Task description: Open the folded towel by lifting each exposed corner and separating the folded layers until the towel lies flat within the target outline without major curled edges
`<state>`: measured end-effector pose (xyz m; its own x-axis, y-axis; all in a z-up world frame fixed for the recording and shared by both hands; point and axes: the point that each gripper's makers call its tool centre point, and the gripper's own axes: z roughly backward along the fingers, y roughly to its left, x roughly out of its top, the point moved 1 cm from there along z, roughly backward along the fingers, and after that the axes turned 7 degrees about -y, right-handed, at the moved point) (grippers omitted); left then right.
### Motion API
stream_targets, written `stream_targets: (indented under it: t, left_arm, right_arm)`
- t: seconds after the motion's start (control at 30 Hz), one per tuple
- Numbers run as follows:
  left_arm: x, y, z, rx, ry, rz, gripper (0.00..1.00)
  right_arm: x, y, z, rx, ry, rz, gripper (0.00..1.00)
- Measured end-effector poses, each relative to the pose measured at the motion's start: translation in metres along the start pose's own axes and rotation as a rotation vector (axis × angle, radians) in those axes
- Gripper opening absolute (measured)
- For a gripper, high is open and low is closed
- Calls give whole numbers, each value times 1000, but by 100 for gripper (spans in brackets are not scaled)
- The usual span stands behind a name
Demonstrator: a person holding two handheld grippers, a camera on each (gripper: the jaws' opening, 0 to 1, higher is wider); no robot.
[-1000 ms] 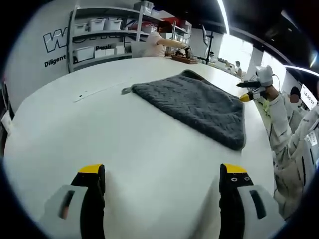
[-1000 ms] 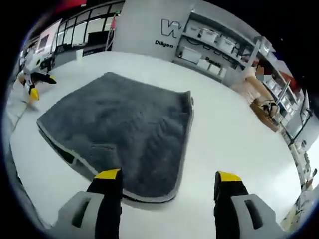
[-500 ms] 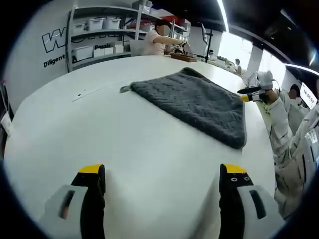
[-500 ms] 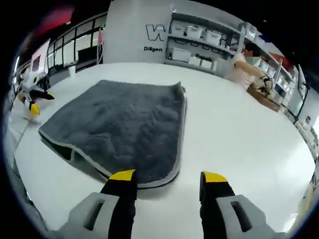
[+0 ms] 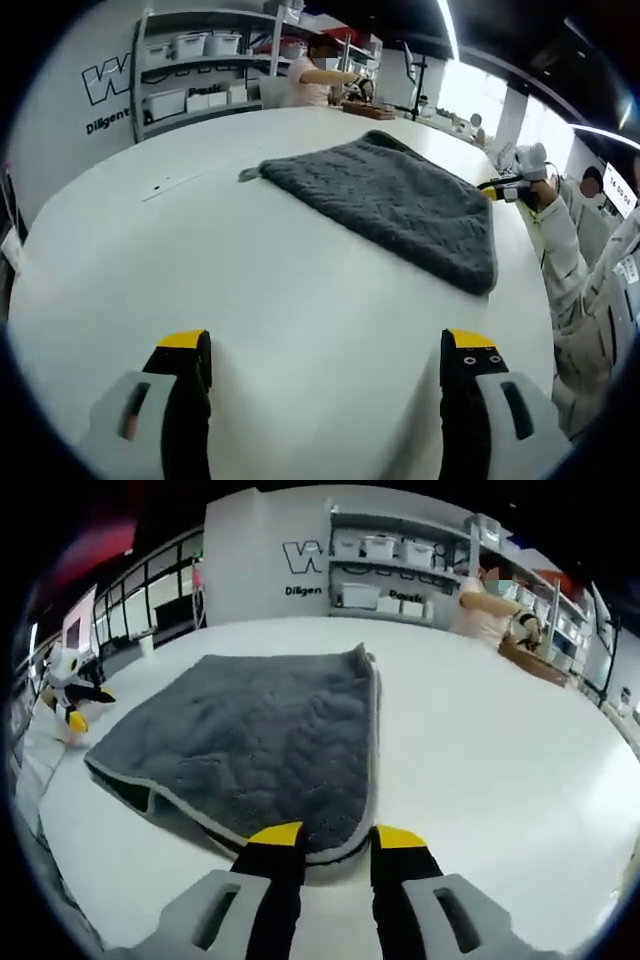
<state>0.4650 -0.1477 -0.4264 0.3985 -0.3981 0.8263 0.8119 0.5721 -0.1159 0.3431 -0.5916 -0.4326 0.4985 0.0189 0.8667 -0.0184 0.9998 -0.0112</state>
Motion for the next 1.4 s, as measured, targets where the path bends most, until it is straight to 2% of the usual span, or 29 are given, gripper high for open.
stream_targets:
  t: [0.13, 0.27, 0.43, 0.67, 1.13, 1.4]
  left_arm:
    - [0, 0, -1, -1, 2, -1, 94]
    - [0, 1, -1, 1, 2, 1, 93]
    - [-2, 0, -2, 1, 2, 0, 93]
    - [0, 3, -2, 5, 3, 1, 93]
    - [-3, 1, 0, 10, 9, 1, 93]
    - [-3, 1, 1, 12, 12, 1, 93]
  right_arm:
    - [-2, 1, -1, 12, -5, -19, 16]
    - [-3, 7, -4, 50, -24, -20, 5]
    - [-4, 5, -3, 40, -23, -14, 5]
    - [-2, -3, -2, 9, -17, 60, 5]
    - [-2, -20, 3, -99, 21, 130, 7]
    - [0, -23, 6, -113, 30, 146, 13]
